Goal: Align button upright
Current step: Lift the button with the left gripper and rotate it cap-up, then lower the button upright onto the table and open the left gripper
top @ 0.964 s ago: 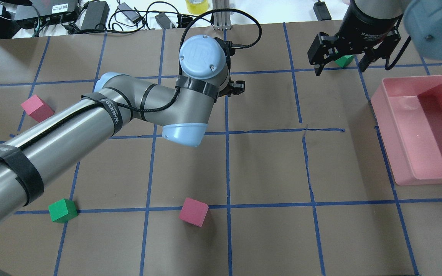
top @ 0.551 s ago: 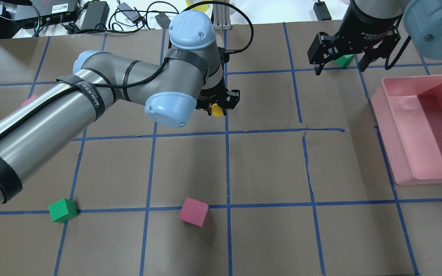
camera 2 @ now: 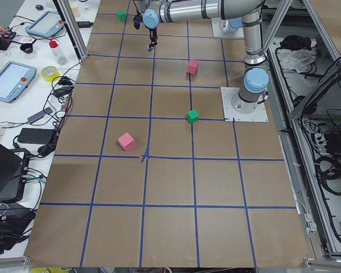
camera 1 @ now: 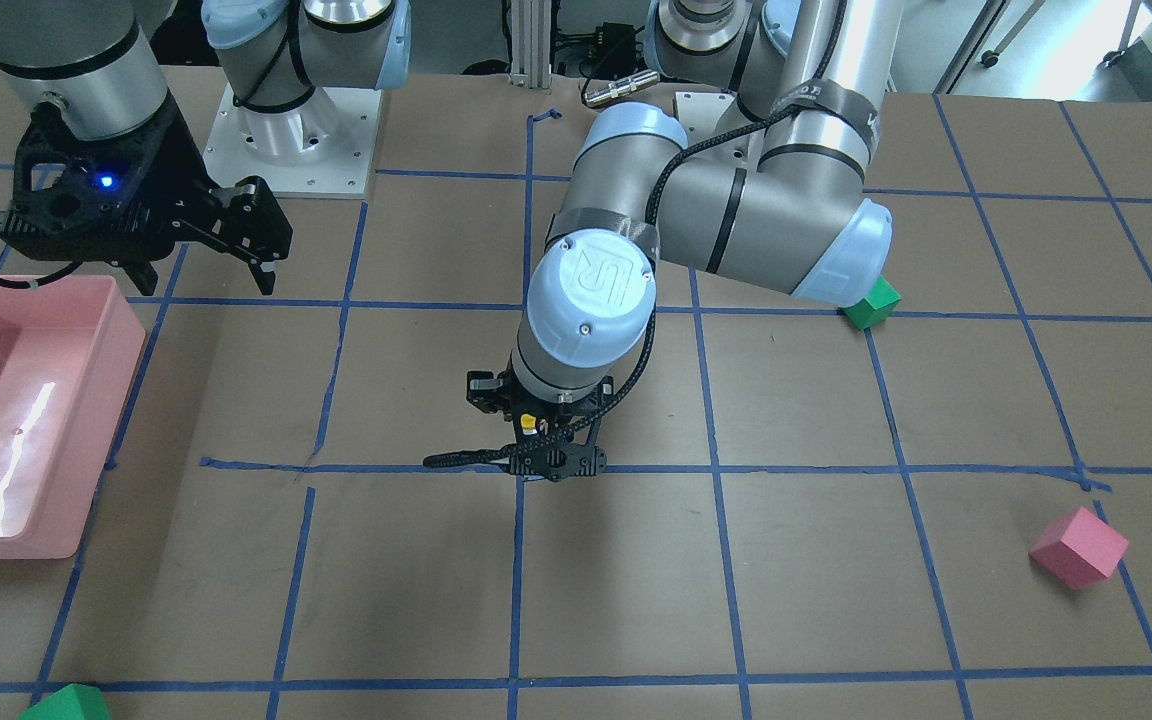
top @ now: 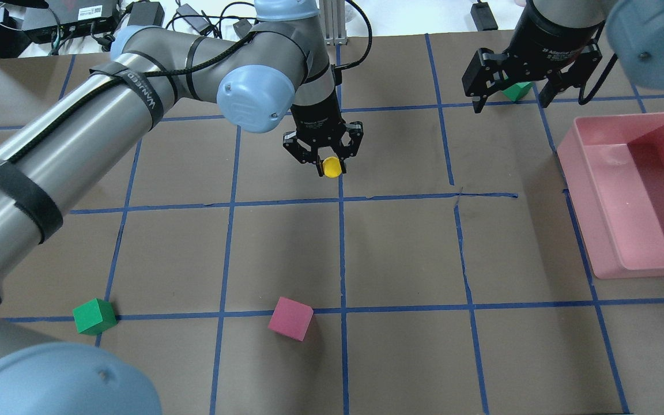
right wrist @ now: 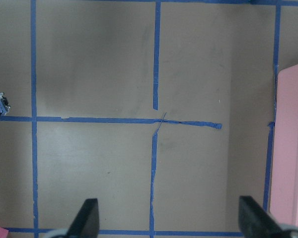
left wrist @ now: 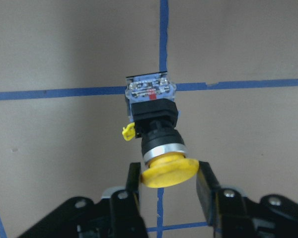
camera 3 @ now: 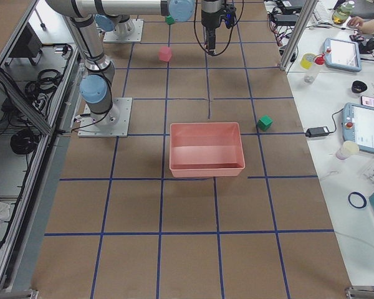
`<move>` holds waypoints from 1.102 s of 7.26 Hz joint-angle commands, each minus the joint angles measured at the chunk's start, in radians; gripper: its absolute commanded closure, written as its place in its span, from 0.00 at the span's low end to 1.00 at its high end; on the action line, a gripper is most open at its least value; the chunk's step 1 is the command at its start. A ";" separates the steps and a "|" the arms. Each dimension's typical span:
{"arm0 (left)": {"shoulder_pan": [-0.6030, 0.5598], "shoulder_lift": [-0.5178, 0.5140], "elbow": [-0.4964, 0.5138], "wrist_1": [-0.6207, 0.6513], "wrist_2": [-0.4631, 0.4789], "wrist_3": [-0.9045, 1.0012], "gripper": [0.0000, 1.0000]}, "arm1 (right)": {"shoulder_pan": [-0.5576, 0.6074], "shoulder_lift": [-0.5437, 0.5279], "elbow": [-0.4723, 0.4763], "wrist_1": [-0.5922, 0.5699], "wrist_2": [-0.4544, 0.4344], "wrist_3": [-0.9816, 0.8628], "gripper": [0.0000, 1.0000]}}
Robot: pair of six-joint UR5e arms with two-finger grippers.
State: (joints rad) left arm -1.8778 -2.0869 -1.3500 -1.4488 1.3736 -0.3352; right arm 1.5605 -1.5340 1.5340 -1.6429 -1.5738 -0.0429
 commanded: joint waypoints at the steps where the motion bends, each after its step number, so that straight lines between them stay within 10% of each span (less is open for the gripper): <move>1: 0.011 -0.099 0.150 -0.115 -0.034 -0.018 1.00 | 0.000 0.000 0.000 0.000 0.000 0.000 0.00; 8: 0.085 -0.203 0.178 -0.257 -0.211 -0.031 1.00 | 0.001 0.000 0.000 -0.002 0.000 0.000 0.00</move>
State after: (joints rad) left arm -1.7943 -2.2814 -1.1685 -1.7018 1.1785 -0.3630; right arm 1.5611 -1.5340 1.5340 -1.6432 -1.5738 -0.0430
